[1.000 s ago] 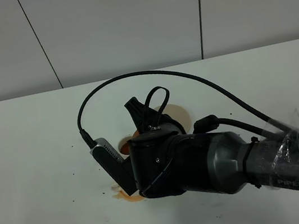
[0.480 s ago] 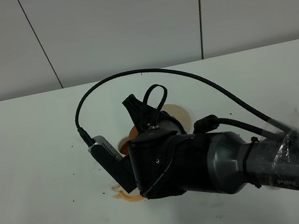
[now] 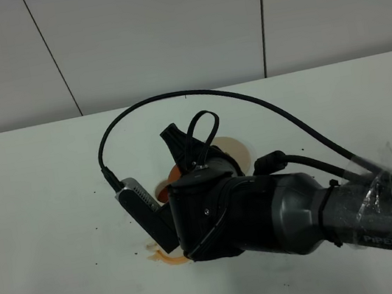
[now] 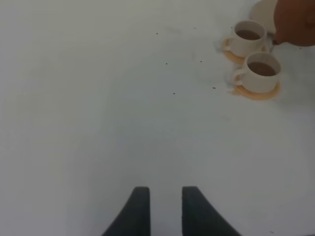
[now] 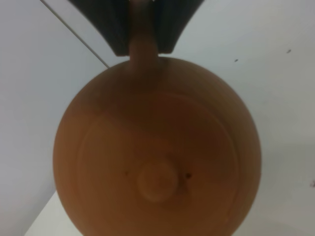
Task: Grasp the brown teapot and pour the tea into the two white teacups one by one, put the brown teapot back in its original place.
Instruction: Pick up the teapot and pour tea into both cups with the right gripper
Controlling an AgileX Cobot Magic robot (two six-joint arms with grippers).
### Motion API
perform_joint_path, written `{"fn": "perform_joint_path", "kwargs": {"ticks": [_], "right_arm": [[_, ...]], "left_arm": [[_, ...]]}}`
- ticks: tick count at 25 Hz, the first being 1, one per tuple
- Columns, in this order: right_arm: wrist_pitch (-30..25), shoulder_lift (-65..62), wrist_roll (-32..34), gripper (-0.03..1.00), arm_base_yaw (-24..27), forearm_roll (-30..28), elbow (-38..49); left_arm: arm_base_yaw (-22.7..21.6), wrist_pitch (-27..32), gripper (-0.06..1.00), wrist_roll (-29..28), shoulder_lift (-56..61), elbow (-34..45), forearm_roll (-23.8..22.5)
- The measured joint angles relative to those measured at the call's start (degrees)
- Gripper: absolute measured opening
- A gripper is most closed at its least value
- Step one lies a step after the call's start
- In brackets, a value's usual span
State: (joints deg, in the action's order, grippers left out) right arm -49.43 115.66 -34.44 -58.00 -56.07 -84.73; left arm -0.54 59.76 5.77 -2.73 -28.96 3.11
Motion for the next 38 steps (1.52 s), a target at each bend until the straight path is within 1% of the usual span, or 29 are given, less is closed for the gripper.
{"fn": "perform_joint_path", "kwargs": {"ticks": [17,25,33,38], "right_arm": [[0.0,0.0,0.0,0.10,-0.1,-0.2,0.0],[0.0,0.0,2.3,0.10,-0.1,0.1,0.0],[-0.1,0.0,3.1,0.10,0.3,3.6,0.0],[-1.1,0.0,3.1,0.10,0.6,4.9,0.0]], "left_arm": [[0.0,0.0,0.23,0.0,0.0,0.0,0.0],[0.0,0.0,0.23,0.0,0.0,0.0,0.0],[0.0,0.0,0.23,0.0,0.0,0.0,0.0],[0.0,0.0,0.23,0.0,0.0,0.0,0.0]]}}
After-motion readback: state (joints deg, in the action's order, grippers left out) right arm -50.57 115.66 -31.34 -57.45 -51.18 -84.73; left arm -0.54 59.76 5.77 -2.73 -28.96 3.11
